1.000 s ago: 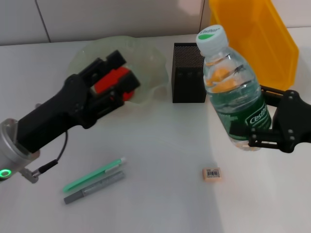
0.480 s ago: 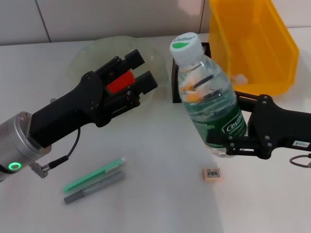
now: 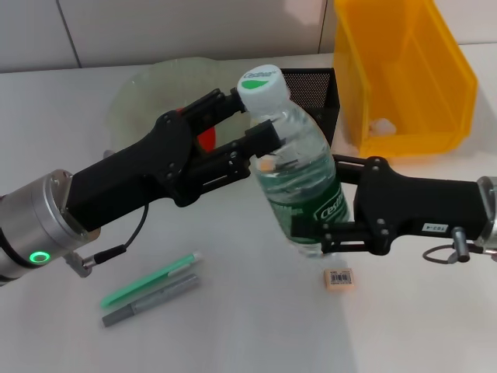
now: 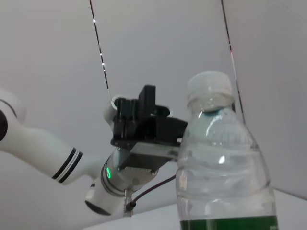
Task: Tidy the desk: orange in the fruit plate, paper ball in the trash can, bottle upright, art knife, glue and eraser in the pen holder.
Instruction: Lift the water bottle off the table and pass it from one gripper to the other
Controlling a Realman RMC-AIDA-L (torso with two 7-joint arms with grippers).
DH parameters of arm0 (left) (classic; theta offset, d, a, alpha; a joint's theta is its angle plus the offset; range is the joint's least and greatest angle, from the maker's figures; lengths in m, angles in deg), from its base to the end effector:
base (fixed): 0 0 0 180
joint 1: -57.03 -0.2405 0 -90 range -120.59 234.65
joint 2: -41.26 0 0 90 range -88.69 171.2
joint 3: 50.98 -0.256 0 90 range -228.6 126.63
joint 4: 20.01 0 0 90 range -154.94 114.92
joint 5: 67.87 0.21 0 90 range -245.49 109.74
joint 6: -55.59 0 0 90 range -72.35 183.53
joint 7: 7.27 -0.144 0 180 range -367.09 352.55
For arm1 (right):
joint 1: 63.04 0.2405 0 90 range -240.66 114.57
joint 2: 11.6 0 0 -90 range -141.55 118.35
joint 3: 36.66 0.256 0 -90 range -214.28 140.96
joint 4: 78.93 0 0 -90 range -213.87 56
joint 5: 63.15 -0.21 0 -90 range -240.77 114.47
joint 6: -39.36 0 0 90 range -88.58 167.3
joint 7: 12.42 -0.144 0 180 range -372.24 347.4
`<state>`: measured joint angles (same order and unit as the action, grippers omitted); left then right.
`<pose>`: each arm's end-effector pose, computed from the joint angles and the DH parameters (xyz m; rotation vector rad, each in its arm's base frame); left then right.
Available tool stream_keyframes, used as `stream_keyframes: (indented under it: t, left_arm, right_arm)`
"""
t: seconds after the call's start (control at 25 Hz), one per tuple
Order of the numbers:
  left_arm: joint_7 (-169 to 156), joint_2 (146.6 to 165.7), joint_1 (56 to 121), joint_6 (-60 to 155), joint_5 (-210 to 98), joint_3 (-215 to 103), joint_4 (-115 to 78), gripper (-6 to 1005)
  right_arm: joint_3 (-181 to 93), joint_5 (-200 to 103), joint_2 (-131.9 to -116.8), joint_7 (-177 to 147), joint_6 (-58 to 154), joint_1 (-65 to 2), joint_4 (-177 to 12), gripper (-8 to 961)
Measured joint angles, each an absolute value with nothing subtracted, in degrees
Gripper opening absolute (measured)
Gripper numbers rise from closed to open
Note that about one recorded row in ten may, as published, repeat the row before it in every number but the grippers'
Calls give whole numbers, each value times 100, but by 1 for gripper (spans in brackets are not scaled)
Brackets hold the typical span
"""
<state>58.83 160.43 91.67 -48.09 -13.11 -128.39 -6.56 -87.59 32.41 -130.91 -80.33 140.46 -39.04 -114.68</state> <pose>-0.1786 0.2954 -0.0332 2.5685 0.5301 1.7019 0.2400 0.2850 -0.0039 -2.7624 0.3457 1.1114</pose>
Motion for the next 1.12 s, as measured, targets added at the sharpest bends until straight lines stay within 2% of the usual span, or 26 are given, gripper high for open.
stream_keyframes:
  t: [1.08,1.12]
  left_arm:
    - [5920,16052,9227,-4804,-1378,-12859,-684,799]
    - [5908,16053,9231,-4805,-1370,-12859,-679,769]
  right_arm:
    - [-8957,3185,-13116,-8003,14187,-3699,-11281,760]
    - [-8957,3185,-13116,-8002,14191,-3693,-11279,761]
